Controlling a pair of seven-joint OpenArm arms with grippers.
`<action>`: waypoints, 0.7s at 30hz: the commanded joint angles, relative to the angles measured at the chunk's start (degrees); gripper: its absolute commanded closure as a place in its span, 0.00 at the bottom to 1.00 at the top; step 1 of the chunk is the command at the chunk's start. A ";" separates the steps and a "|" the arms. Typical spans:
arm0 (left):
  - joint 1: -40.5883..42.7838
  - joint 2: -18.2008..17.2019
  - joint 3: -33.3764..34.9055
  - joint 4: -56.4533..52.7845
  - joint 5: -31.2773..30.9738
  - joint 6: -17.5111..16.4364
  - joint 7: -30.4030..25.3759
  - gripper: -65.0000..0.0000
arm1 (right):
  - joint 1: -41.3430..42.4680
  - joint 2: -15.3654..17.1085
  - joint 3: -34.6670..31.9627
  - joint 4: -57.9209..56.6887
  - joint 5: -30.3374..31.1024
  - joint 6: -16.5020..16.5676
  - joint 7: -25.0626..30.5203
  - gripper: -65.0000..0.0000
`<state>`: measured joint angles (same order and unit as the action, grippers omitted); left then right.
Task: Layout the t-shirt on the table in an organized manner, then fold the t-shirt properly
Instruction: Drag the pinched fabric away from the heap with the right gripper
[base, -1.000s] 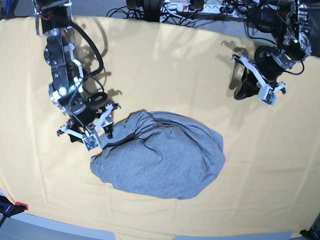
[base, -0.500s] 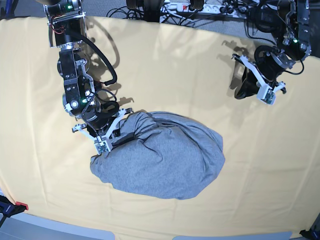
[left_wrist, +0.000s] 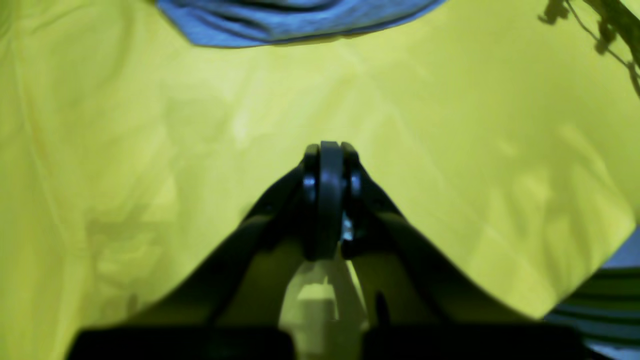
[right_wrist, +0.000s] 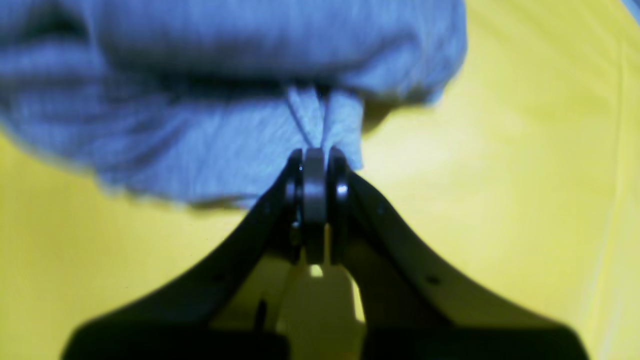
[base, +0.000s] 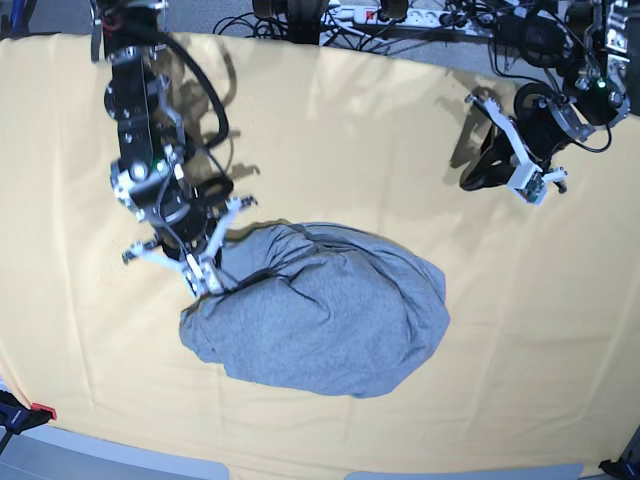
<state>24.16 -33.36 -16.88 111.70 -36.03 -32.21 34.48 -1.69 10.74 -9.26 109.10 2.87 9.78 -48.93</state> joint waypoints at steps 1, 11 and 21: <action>-0.24 -1.25 -0.39 0.85 -1.16 -0.28 -1.46 1.00 | -0.46 0.46 0.35 3.34 -1.53 -0.98 1.05 1.00; -0.24 -1.88 -0.39 0.85 -2.47 -1.40 -1.49 1.00 | -18.69 0.57 0.35 22.51 -19.78 -14.29 -1.68 1.00; -0.26 -1.86 -0.39 0.85 -9.33 -7.79 -1.49 1.00 | -28.13 0.76 0.42 25.90 -31.67 -19.87 -1.64 1.00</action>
<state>24.12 -34.30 -16.88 111.70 -44.23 -39.48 34.46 -29.93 11.31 -9.10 133.95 -27.64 -9.47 -51.83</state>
